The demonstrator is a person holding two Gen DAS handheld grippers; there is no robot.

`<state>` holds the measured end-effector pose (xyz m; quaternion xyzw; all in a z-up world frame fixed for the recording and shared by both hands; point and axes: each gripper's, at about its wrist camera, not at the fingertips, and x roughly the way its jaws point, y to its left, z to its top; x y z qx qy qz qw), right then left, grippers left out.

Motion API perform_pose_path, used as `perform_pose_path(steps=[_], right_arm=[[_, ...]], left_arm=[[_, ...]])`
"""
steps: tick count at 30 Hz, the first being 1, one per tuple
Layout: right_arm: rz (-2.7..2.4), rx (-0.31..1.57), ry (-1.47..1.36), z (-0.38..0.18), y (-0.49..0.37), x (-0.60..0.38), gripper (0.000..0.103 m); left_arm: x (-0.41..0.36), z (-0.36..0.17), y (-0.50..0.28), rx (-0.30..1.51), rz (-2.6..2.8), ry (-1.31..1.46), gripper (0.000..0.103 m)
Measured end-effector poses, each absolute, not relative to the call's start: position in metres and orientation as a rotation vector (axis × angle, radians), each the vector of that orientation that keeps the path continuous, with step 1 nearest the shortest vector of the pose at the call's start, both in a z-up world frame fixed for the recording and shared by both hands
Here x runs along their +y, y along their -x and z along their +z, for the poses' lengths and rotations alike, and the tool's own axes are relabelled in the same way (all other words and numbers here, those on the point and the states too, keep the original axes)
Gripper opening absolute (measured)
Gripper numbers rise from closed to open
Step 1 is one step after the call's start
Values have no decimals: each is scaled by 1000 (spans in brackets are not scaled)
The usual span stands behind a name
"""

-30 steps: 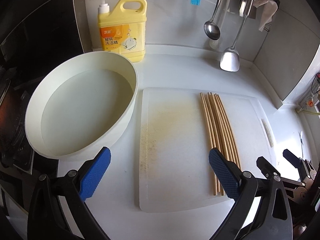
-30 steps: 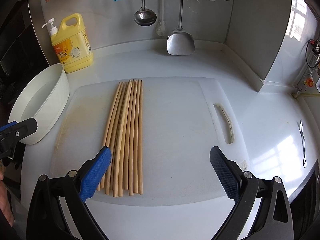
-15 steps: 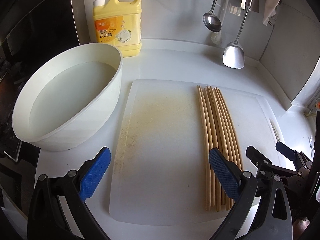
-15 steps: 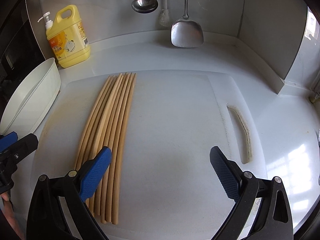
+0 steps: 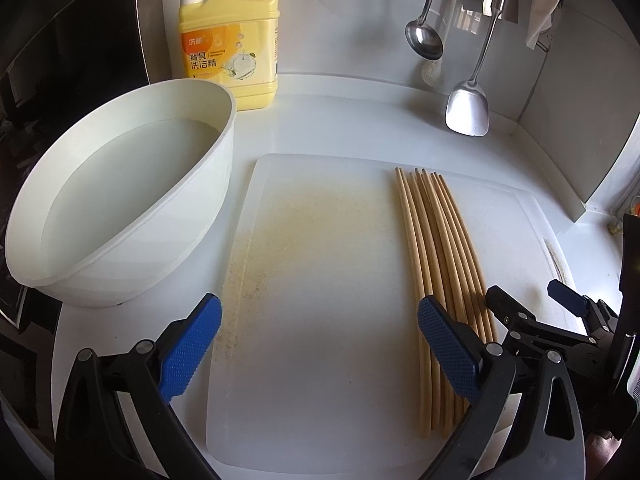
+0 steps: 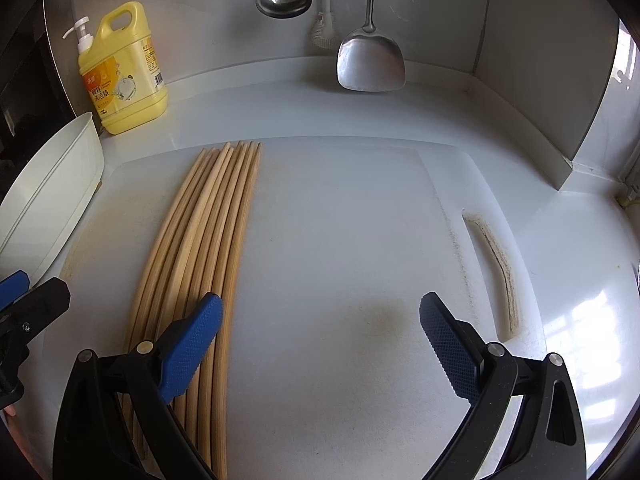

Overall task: Organize utensils
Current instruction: 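Lower both tools toward the row of wooden chopsticks on the board, then close the right tool on one chopstick while the left tool grasps another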

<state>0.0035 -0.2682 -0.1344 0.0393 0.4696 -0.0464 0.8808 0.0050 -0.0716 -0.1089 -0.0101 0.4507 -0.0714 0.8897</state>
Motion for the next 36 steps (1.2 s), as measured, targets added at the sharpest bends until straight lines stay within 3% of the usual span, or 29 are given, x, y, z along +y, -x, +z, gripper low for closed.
perform_pose_path(steps=[23, 36], right_arm=[[-82, 951, -2, -135, -14, -260, 93], [-42, 942, -44, -132, -10, -274, 79]], left_arm=[[-87, -118, -12, 952, -154, 7, 97], [-109, -132, -24, 977, -170, -24, 97]])
